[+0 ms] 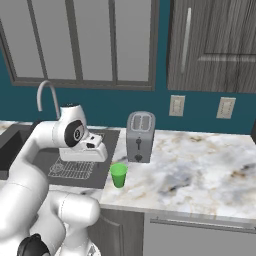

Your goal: Pick the cup and bowl from the counter and place them on the counter next to the sink.

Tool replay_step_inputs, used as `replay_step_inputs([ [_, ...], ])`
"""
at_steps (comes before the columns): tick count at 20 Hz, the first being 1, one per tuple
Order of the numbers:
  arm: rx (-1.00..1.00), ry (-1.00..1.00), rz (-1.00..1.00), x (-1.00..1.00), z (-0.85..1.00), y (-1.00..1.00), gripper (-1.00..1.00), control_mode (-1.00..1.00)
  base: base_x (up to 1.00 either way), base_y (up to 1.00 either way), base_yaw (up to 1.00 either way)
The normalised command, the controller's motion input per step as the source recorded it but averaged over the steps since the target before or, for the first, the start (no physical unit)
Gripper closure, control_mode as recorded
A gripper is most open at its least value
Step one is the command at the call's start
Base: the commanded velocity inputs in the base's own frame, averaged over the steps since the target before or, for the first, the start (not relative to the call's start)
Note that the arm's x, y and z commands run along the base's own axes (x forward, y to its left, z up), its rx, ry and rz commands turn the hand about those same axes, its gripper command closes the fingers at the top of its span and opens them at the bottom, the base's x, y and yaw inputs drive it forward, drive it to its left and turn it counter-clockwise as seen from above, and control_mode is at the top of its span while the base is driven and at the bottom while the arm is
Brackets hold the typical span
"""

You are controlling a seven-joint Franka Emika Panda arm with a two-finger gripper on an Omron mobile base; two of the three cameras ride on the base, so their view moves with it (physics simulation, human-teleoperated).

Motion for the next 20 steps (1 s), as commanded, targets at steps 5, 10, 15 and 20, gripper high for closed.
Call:
replay_step_inputs([
  [5, 0.00, 0.00, 0.00, 0.00, 0.00, 0.00, -1.00, 1.00, -0.04, 0.19, 0.00],
  [10, 0.00, 0.00, 0.00, 0.00, 0.00, 0.00, -1.00, 1.00, -0.87, 0.61, 0.09],
  [15, 0.00, 0.00, 0.00, 0.00, 0.00, 0.00, -1.00, 1.00, -0.68, 0.58, 0.17],
  [20, 0.00, 0.00, 0.00, 0.00, 0.00, 0.00, -1.00, 1.00, -0.08, 0.49, 0.39],
])
